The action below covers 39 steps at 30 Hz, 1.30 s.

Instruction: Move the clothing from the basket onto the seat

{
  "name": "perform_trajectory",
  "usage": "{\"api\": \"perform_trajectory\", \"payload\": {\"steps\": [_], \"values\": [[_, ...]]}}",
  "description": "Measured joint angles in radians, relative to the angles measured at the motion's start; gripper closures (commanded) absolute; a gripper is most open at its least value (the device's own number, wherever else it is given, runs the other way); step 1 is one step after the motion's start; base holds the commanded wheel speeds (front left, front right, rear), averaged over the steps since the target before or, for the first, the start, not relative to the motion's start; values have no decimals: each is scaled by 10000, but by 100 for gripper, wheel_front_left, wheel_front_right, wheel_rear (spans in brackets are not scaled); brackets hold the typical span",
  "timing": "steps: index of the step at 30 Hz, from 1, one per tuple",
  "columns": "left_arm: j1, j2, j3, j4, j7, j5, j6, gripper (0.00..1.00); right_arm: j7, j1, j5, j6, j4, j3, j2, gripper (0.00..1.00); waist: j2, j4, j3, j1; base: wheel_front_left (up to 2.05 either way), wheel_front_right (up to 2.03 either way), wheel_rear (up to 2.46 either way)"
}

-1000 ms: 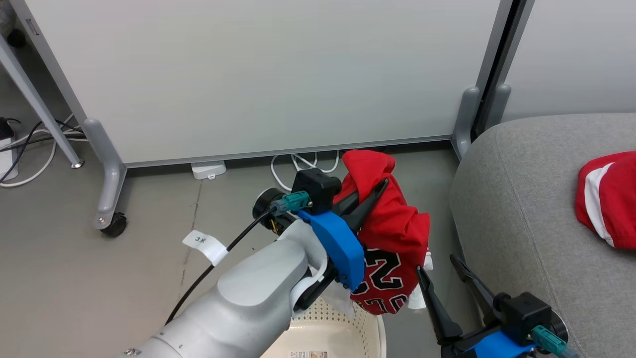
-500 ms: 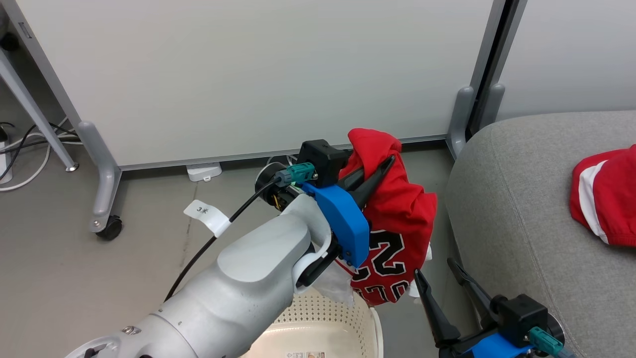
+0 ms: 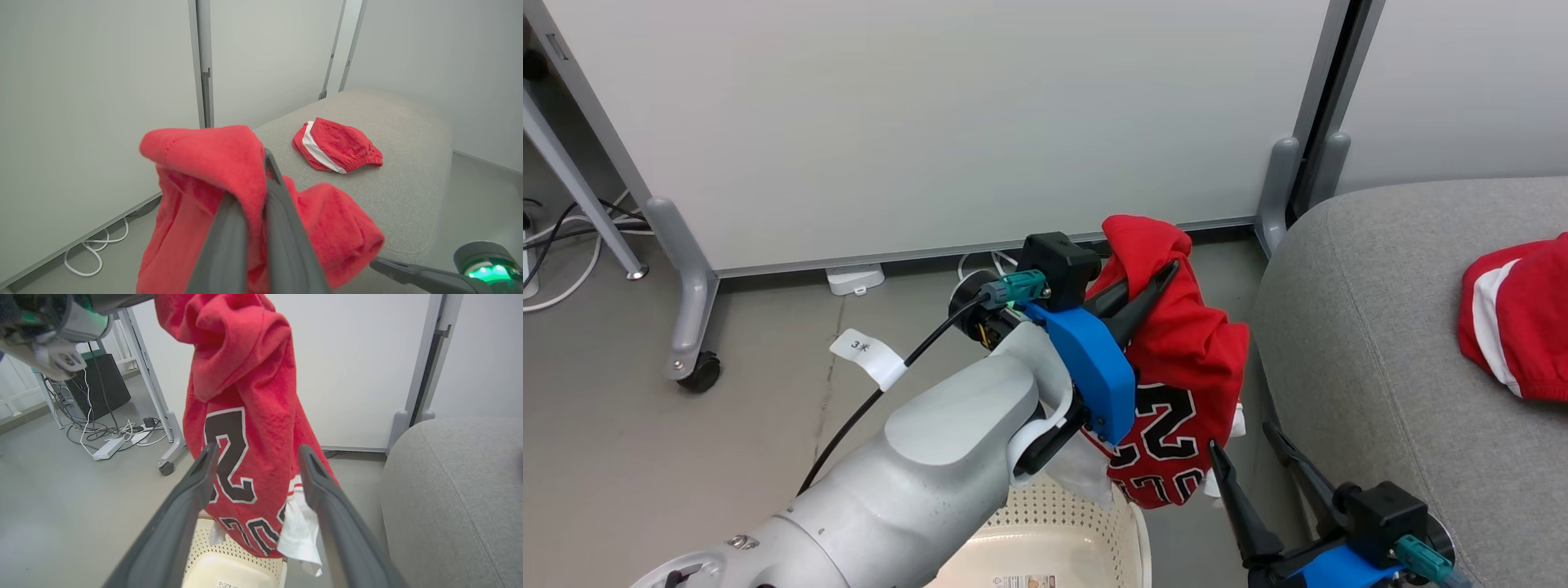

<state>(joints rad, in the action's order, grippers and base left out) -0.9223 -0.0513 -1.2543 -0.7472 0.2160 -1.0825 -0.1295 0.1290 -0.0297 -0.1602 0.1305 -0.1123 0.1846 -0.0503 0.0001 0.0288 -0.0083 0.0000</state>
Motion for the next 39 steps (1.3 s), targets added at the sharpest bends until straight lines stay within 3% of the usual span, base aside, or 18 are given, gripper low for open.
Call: {"api": "perform_trajectory", "payload": {"steps": [13,39], "values": [[-1,0,-161,150,-19,-73,0,100,-368,985,-176,0,-1043,-52,0,0,0,-24,96,0,0,0,0],[7,4,-245,422,-165,-134,-2,100,-98,4424,-725,0,-5273,1227,-186,0,-1,-32,128,0,0,0,0]]}}
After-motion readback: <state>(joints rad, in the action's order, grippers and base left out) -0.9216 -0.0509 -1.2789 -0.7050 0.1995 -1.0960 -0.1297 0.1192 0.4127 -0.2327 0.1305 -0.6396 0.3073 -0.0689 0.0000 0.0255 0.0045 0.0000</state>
